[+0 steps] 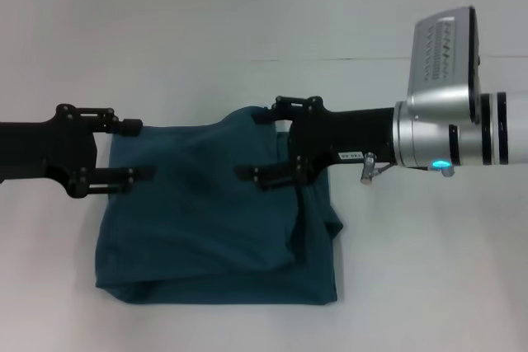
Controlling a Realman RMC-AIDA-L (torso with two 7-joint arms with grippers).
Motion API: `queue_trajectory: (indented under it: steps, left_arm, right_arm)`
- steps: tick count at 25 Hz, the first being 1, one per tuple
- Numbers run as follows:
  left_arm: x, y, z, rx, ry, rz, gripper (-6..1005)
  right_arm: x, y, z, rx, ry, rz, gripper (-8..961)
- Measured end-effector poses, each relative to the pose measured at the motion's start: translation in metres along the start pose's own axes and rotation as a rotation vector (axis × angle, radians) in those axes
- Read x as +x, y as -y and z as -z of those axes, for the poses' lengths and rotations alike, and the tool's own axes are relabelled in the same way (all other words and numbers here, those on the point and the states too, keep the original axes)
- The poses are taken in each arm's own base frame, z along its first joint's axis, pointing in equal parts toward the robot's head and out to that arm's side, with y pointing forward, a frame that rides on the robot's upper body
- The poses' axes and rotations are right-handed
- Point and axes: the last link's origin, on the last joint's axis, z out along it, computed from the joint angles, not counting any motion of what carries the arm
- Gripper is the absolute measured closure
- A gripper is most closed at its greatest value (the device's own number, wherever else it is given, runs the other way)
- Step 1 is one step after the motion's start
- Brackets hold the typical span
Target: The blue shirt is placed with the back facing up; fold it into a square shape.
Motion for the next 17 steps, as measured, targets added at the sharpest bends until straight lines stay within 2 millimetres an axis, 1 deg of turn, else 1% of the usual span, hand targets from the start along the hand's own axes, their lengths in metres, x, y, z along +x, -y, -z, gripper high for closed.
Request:
queue_trajectory:
  steps: [9,17]
  left_arm:
    - [0.0005,0.0083,-0.0023,0.037,0.025,0.044,330]
    - [0.0001,0.0085,-0.0029,0.037,0.029,0.045,328]
  right_arm:
    - [-0.0081,0.0044,-0.0007,0.022,0.038,-0.044,15]
    - [-0.0089,0.0039,-0.0023,0.015,0.030,-0.034,15]
